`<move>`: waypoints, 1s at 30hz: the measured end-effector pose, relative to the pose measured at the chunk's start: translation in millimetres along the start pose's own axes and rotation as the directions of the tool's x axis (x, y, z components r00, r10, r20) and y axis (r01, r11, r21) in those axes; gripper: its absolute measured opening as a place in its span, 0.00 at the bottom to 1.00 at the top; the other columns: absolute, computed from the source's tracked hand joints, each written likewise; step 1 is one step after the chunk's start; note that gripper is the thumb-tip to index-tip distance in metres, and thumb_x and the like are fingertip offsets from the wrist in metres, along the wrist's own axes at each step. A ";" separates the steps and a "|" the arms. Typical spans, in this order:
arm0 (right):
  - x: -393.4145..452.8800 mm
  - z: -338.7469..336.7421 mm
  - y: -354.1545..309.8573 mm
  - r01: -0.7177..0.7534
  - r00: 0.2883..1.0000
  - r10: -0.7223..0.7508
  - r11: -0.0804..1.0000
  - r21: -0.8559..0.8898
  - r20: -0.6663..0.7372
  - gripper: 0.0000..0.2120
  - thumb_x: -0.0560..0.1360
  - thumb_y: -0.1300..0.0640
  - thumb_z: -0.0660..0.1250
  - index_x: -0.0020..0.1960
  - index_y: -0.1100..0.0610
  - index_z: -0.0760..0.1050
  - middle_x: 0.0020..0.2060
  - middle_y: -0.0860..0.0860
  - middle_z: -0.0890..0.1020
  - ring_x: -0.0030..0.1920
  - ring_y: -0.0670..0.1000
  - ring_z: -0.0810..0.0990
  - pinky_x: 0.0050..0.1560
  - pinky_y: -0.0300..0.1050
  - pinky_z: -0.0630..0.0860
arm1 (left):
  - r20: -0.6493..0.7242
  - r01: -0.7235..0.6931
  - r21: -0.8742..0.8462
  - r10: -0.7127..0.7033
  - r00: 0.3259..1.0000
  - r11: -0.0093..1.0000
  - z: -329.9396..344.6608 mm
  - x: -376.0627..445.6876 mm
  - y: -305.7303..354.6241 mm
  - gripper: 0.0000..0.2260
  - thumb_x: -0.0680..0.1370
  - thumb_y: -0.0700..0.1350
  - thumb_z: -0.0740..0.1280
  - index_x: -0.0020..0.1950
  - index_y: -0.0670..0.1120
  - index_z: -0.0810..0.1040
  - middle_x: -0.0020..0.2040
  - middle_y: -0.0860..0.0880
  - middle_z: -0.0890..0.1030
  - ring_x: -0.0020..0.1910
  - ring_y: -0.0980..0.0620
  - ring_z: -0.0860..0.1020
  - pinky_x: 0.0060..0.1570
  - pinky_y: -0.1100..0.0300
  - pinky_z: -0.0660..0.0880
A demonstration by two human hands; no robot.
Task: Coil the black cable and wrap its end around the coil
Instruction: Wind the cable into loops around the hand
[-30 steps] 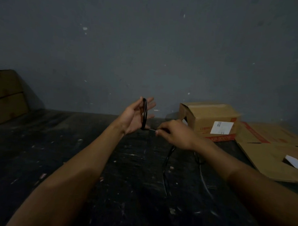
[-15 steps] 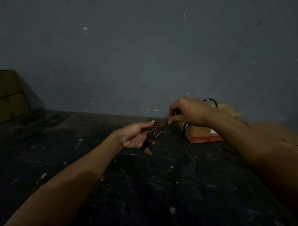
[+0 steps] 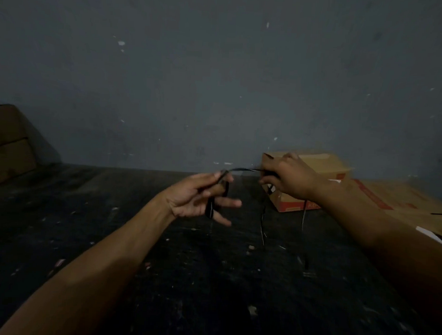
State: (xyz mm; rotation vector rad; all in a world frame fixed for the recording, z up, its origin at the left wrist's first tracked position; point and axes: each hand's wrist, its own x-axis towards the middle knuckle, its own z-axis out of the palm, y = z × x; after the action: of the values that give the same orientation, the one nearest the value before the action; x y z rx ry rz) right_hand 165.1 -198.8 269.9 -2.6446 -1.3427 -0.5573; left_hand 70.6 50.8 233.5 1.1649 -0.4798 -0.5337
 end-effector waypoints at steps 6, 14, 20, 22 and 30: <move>-22.9 36.0 12.4 -0.230 0.973 0.231 0.969 0.086 0.002 0.12 0.80 0.46 0.57 0.53 0.51 0.75 0.39 0.49 0.79 0.46 0.55 0.79 0.54 0.50 0.69 | -0.209 -0.294 -0.110 0.267 0.941 0.950 -5.4 -10.2 21.1 0.14 0.80 0.50 0.57 0.53 0.47 0.80 0.24 0.53 0.72 0.48 0.49 0.83 0.58 0.22 0.63; -30.2 49.7 -13.3 -0.326 0.944 0.277 0.718 0.615 0.177 0.22 0.80 0.41 0.52 0.57 0.56 0.74 0.50 0.50 0.77 0.51 0.51 0.76 0.57 0.53 0.73 | -0.492 -0.660 -0.214 0.504 0.710 0.720 -21.3 -5.8 28.1 0.14 0.80 0.51 0.57 0.51 0.48 0.81 0.22 0.54 0.70 0.45 0.52 0.83 0.55 0.23 0.67; -45.1 83.5 14.4 -0.437 0.899 0.308 0.669 0.602 0.310 0.13 0.81 0.51 0.56 0.46 0.56 0.75 0.45 0.57 0.79 0.46 0.55 0.78 0.48 0.49 0.74 | -0.642 -0.691 -0.122 0.474 0.602 0.712 -44.7 -25.0 35.1 0.14 0.82 0.52 0.54 0.53 0.50 0.78 0.21 0.54 0.68 0.42 0.55 0.83 0.55 0.27 0.65; -42.4 88.0 11.7 -0.434 0.898 0.258 0.651 0.622 0.356 0.07 0.80 0.54 0.59 0.52 0.55 0.75 0.50 0.54 0.78 0.49 0.52 0.78 0.48 0.45 0.74 | -0.615 -0.602 -0.046 0.452 0.646 0.797 -38.4 -20.6 32.4 0.13 0.83 0.52 0.53 0.54 0.51 0.76 0.21 0.54 0.67 0.42 0.56 0.82 0.55 0.27 0.66; -1.3 97.1 -32.8 -0.366 0.930 0.188 0.560 0.743 0.316 0.19 0.79 0.55 0.61 0.70 0.51 0.66 0.63 0.53 0.74 0.60 0.52 0.75 0.57 0.47 0.74 | -0.497 -0.422 0.054 0.391 0.775 0.905 -16.4 -1.6 45.8 0.14 0.82 0.51 0.55 0.57 0.48 0.77 0.23 0.53 0.67 0.44 0.53 0.82 0.53 0.26 0.71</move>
State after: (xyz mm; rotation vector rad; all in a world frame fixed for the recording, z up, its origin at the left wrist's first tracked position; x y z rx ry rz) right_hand 164.2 -153.8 177.8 -2.0725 -0.8485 0.3308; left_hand 85.9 77.3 271.3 1.0478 -0.2488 0.1401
